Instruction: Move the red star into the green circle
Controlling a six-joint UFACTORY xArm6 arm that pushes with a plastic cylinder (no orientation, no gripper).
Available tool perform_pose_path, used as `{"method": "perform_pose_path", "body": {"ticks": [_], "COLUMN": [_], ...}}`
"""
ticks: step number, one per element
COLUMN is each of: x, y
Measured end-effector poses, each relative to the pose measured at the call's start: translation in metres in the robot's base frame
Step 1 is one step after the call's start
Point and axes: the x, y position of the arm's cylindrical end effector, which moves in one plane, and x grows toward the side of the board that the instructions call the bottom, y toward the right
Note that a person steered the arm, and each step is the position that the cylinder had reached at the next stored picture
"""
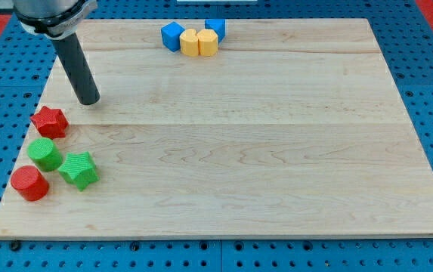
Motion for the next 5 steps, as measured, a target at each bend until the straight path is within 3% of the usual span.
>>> {"method": "perform_pose_path", "body": {"ticks": [3,5], "x": [-0.001,0.051], "y": [-0.048,-0.042]}}
